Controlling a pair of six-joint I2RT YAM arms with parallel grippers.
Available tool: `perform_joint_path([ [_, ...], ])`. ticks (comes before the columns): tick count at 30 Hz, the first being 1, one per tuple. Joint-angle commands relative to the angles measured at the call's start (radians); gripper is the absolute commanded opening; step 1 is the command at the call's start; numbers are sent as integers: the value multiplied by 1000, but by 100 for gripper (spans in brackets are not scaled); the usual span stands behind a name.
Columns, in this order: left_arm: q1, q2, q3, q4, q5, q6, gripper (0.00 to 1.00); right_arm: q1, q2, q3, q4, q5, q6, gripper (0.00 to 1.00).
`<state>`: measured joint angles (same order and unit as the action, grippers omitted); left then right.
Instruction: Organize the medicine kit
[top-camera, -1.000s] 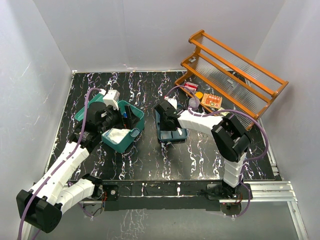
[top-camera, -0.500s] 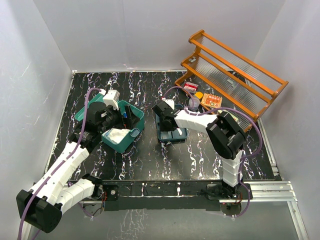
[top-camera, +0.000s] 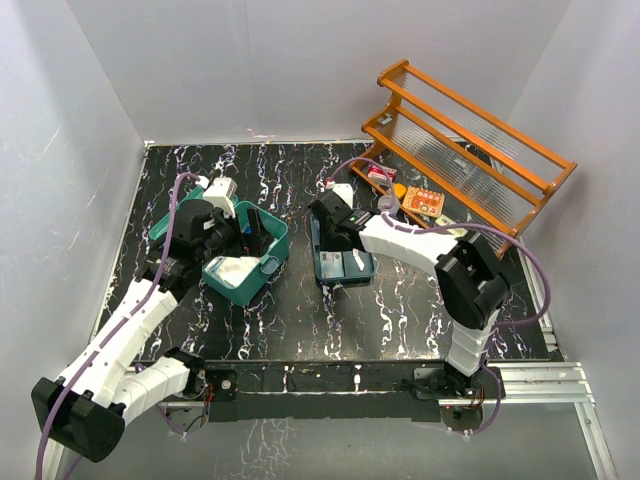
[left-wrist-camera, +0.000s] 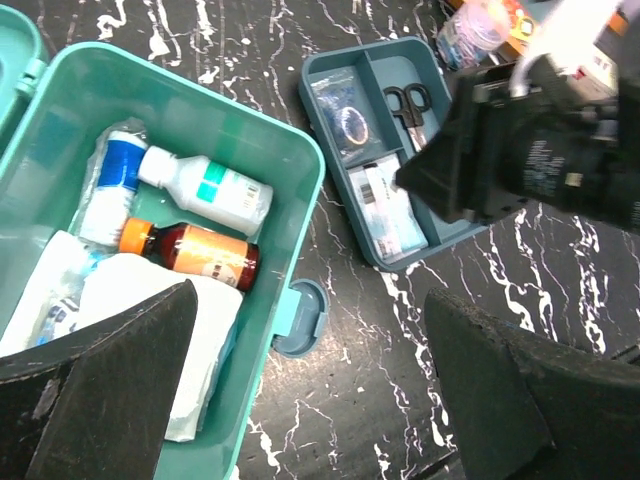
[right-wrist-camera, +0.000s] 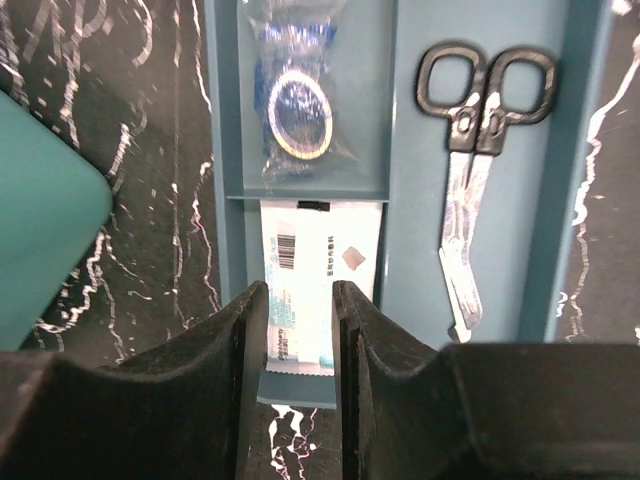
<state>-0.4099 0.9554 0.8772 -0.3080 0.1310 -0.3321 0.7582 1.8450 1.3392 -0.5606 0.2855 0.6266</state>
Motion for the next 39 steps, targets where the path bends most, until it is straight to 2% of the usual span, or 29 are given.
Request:
perform_joint_path([
  [1, -4, 10, 62, -101, -110, 10, 96, 0, -84, -5, 32, 117, -10, 31],
  [5, -3, 43, 87, -149, -164, 2, 96, -14, -54, -15, -6, 157, -7, 30],
  [9, 1, 70, 99, -179, -164, -9, 96, -30, -22, -21, -30, 176, -3, 25],
  [19, 3, 72, 41, -114, 56, -57, 93, -47, 40, -31, 30, 116, -47, 11],
  [30, 2, 63, 40, -114, 19, -66, 93, -46, -8, -12, 12, 153, -22, 15],
  [39, 3, 72, 20, -94, 29, -61, 93, -47, -2, 4, 22, 85, -44, 20],
])
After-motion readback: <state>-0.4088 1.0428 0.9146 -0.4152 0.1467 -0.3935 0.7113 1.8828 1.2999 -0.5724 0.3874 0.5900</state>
